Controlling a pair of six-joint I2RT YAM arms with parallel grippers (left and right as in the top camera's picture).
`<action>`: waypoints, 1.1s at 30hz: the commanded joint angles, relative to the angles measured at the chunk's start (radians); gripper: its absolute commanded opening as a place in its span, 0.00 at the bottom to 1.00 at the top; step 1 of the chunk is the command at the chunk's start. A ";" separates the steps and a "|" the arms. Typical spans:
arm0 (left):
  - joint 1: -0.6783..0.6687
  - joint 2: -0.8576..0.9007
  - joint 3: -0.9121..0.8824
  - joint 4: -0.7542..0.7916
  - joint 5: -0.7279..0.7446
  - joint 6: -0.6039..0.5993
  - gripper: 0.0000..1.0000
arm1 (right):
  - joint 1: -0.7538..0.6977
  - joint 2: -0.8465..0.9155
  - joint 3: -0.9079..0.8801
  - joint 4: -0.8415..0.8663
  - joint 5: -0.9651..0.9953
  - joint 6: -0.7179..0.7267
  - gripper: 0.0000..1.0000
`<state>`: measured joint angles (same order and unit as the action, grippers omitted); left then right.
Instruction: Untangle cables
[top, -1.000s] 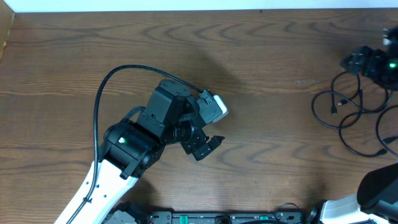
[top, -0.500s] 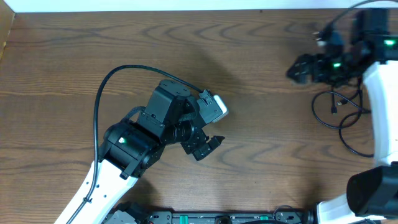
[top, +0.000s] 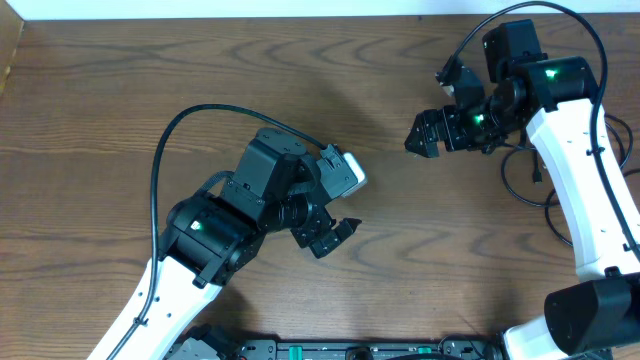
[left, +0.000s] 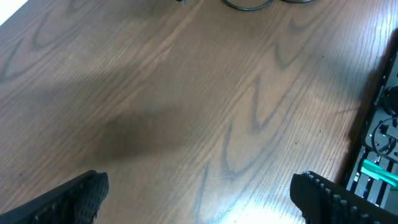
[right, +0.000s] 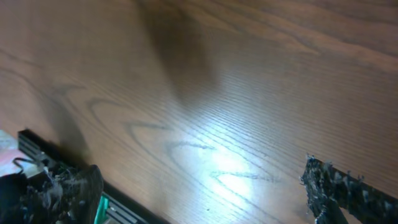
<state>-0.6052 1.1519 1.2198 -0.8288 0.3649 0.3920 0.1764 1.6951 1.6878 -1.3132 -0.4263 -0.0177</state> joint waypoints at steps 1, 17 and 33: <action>-0.002 -0.002 0.009 0.001 0.009 -0.009 0.98 | 0.001 -0.001 0.006 0.001 0.047 0.010 0.99; -0.002 -0.002 0.009 0.001 0.009 -0.009 0.98 | 0.045 -0.102 -0.043 0.186 0.097 0.009 0.99; -0.002 -0.002 0.009 0.001 0.009 -0.009 0.98 | 0.045 -0.608 -0.709 0.930 0.111 0.009 0.99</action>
<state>-0.6052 1.1519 1.2198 -0.8288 0.3649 0.3920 0.2211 1.1450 1.0416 -0.4259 -0.3183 -0.0105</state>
